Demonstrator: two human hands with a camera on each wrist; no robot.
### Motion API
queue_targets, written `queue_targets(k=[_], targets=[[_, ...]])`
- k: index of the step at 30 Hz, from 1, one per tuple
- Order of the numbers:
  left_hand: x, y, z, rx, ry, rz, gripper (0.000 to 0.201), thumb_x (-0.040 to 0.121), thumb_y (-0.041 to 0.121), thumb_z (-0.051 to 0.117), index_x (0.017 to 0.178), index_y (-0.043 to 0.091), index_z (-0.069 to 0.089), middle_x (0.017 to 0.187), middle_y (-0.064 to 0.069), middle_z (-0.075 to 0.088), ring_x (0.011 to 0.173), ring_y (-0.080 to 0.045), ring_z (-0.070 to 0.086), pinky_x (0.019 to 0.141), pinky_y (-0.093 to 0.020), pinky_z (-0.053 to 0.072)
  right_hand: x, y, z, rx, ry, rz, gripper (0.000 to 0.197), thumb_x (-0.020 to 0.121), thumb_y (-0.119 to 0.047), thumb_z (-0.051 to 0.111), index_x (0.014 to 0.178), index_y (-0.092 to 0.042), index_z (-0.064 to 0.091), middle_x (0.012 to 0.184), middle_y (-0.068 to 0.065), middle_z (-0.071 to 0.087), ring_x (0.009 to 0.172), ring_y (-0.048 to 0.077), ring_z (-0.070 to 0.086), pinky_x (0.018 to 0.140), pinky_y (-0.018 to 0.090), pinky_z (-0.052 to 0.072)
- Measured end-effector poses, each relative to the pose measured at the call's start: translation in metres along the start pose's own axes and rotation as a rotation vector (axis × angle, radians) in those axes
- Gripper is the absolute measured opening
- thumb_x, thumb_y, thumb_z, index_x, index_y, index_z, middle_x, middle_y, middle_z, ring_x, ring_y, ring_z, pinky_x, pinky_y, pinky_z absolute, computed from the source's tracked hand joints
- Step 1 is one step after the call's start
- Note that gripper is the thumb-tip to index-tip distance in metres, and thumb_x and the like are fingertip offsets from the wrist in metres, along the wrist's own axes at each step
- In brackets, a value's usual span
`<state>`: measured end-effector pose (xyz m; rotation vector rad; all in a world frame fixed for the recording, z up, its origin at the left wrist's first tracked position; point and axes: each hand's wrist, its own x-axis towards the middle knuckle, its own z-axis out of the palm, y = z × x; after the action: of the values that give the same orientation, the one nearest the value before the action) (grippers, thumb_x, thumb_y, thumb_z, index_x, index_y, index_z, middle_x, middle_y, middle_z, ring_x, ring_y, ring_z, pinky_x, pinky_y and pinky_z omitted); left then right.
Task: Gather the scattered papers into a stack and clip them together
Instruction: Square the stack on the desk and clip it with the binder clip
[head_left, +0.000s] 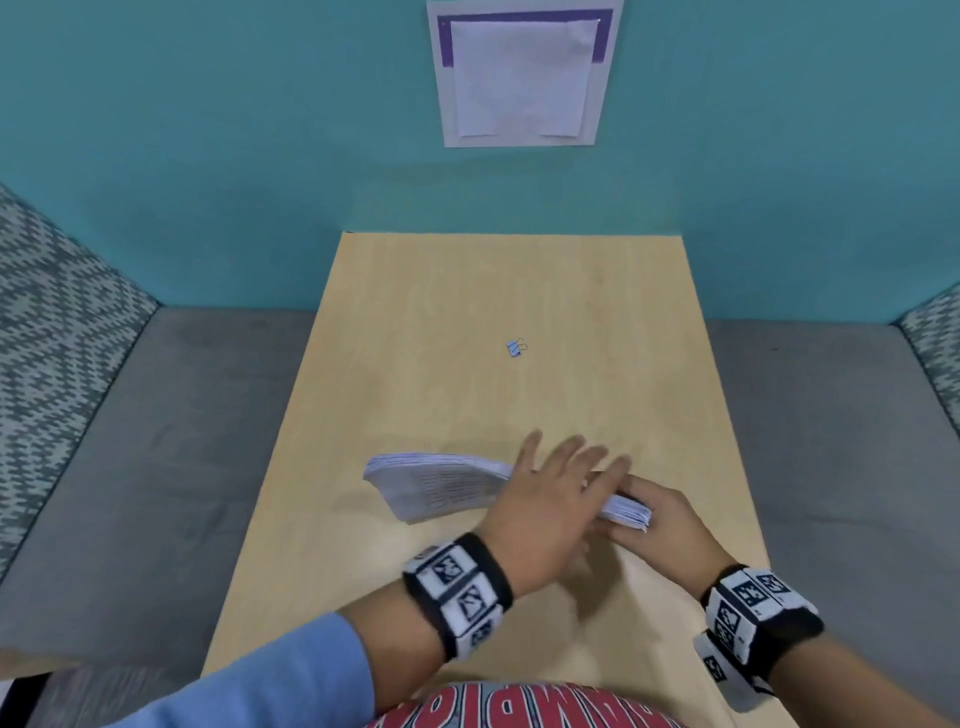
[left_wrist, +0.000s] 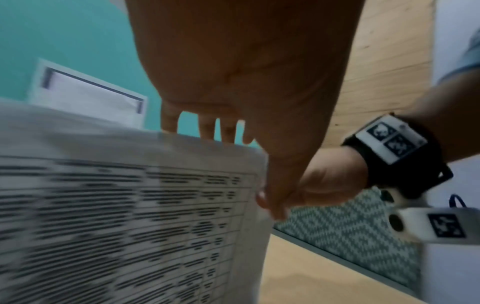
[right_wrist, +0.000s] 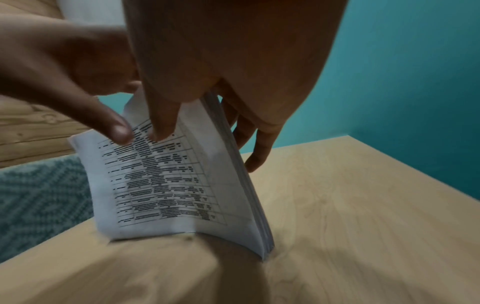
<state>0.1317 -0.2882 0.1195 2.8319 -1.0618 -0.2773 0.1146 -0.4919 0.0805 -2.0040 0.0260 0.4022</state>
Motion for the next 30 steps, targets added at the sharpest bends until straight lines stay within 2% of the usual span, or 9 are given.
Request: queue_targets(k=[2,4,6,9,11,14,20,27,30], targets=[[0.018,0.014,0.007,0.052,-0.068,-0.02,0.098,0.07,0.021,0.085,0.157,0.021,0.038,0.126,-0.005,0.069,0.11,-0.031,0.069,0.086,-0.046,0.053,-0.001,-0.001,0.002,-0.053,-0.022,-0.005,0.035,0.088,-0.009,0.08,0.085,-0.044,0.075,0.085,-0.02,0.078,0.079,-0.001,0.072,0.075,0.026,0.055],[0.029,0.009,0.008,0.142,-0.107,-0.024,0.078,0.06,0.017,0.089,0.132,0.024,0.061,0.091,0.0,0.071,0.073,-0.025,0.071,0.055,-0.031,0.037,-0.003,-0.003,0.006,-0.115,-0.045,-0.034,0.043,0.096,-0.015,0.073,0.075,-0.053,0.072,0.075,-0.026,0.072,0.072,-0.003,0.066,0.069,0.022,0.049],[0.033,-0.003,0.003,0.223,-0.139,-0.022,0.047,0.056,0.022,0.093,0.095,0.026,0.069,0.069,0.002,0.065,0.052,-0.022,0.065,0.047,-0.024,0.02,-0.005,-0.005,0.006,-0.167,-0.07,-0.062,0.049,0.1,-0.017,0.067,0.083,-0.063,0.073,0.083,-0.038,0.071,0.08,-0.008,0.068,0.072,0.015,0.048],[0.033,-0.028,-0.005,0.193,-0.313,-0.021,0.007,0.093,0.022,0.069,0.099,0.025,0.072,0.09,-0.003,0.073,0.078,-0.03,0.071,0.057,-0.031,0.034,-0.008,-0.007,0.002,-0.177,-0.069,-0.037,0.057,0.1,-0.015,0.064,0.095,-0.072,0.069,0.097,-0.035,0.076,0.091,-0.007,0.073,0.079,0.018,0.055],[0.03,-0.047,-0.005,0.238,-0.326,-0.045,0.016,0.101,0.028,0.06,0.102,0.025,0.075,0.095,-0.003,0.076,0.084,-0.03,0.071,0.065,-0.032,0.041,-0.01,-0.008,-0.001,-0.193,-0.064,-0.007,0.057,0.1,-0.017,0.063,0.095,-0.074,0.068,0.098,-0.025,0.08,0.089,0.002,0.075,0.082,0.028,0.057],[0.017,-0.071,-0.011,0.236,-0.347,-0.105,0.024,0.103,0.038,0.057,0.093,0.024,0.074,0.086,-0.002,0.072,0.076,-0.029,0.065,0.066,-0.032,0.042,-0.008,-0.014,-0.004,-0.214,-0.095,0.003,0.044,0.102,-0.025,0.063,0.104,-0.068,0.071,0.101,-0.02,0.081,0.091,0.007,0.076,0.081,0.032,0.058],[-0.013,-0.127,-0.017,0.202,-0.393,-0.246,0.034,0.105,0.042,0.05,0.081,0.022,0.062,0.074,0.0,0.06,0.076,-0.031,0.063,0.067,-0.032,0.041,-0.003,-0.021,-0.009,-0.22,-0.11,0.002,0.03,0.102,-0.032,0.065,0.12,-0.055,0.073,0.115,-0.033,0.074,0.103,-0.018,0.068,0.091,0.018,0.057],[-0.039,-0.164,-0.028,0.104,-0.463,-0.291,0.049,0.104,0.062,0.046,0.098,0.02,0.072,0.083,0.0,0.063,0.076,-0.025,0.056,0.069,-0.037,0.046,-0.009,-0.028,-0.019,-0.208,-0.1,0.004,0.038,0.104,-0.03,0.063,0.103,-0.067,0.073,0.104,-0.031,0.078,0.1,-0.005,0.073,0.089,0.023,0.056],[-0.042,-0.154,-0.039,0.133,-0.462,-0.25,0.05,0.107,0.059,0.044,0.091,0.017,0.067,0.077,0.001,0.057,0.074,-0.026,0.055,0.064,-0.035,0.04,-0.006,-0.023,-0.027,-0.27,-0.086,0.058,0.033,0.103,-0.029,0.061,0.095,-0.054,0.08,0.086,-0.018,0.079,0.075,0.006,0.068,0.07,0.024,0.05]])
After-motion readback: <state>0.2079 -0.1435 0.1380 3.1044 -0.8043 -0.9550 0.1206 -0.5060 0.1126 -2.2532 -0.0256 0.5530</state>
